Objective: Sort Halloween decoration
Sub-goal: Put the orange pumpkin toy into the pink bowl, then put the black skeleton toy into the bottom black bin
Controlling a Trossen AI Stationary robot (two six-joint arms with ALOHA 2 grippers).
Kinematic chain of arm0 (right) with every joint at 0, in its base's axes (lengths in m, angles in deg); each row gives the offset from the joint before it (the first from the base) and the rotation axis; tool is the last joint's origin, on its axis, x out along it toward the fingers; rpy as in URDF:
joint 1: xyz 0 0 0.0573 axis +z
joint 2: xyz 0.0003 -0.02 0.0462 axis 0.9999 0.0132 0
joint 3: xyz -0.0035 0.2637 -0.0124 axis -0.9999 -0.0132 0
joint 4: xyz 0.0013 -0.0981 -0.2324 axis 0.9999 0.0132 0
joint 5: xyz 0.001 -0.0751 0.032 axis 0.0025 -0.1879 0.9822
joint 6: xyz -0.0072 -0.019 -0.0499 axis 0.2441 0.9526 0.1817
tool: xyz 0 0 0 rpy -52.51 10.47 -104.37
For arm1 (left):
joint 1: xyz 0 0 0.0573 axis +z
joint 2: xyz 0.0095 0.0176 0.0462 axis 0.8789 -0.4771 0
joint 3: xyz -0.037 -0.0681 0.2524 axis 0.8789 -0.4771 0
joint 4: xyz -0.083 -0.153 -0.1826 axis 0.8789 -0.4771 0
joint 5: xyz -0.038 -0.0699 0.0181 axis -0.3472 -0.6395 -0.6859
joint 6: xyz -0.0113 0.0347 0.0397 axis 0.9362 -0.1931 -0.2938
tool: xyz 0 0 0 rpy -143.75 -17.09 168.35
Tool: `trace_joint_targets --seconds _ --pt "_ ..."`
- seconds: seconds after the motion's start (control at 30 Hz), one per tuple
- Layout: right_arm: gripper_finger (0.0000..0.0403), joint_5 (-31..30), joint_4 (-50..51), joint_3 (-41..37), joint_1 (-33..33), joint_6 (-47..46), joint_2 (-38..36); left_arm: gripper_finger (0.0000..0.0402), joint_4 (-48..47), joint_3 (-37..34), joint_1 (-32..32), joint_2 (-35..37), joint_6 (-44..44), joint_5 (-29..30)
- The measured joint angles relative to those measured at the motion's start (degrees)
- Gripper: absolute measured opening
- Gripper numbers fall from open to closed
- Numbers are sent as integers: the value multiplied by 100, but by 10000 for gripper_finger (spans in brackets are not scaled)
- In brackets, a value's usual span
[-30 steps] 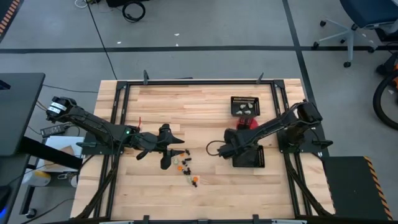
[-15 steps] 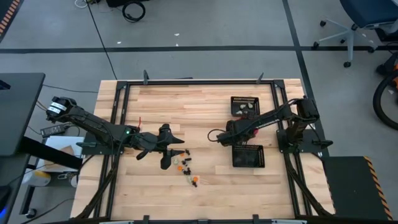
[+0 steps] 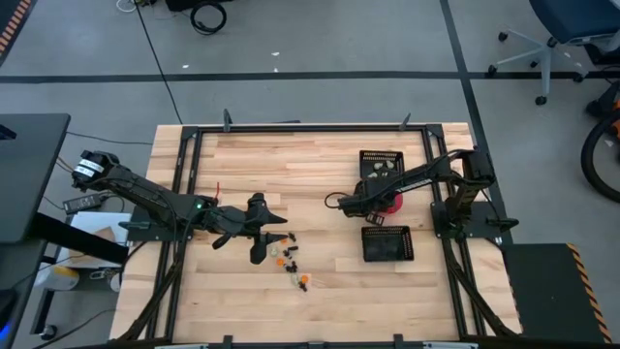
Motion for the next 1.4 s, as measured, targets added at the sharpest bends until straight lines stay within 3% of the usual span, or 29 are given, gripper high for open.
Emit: trace_joint_targets --seconds 0.43,0.8,0.9,1.13,1.4 --pt "151 152 84 29 -21 82 2 192 -1 0 0 0 0 0" --pt "149 -5 241 1029 544 -67 2 192 0 0 0 0 0 2" --pt "149 -38 -263 1256 837 46 2 192 0 0 0 0 0 1" --pt "149 505 -2666 1299 1399 876 108 192 9 -1 0 0 0 2" --pt "149 1019 -4561 1299 1637 1531 598 192 47 -4 0 -2 -4 2"
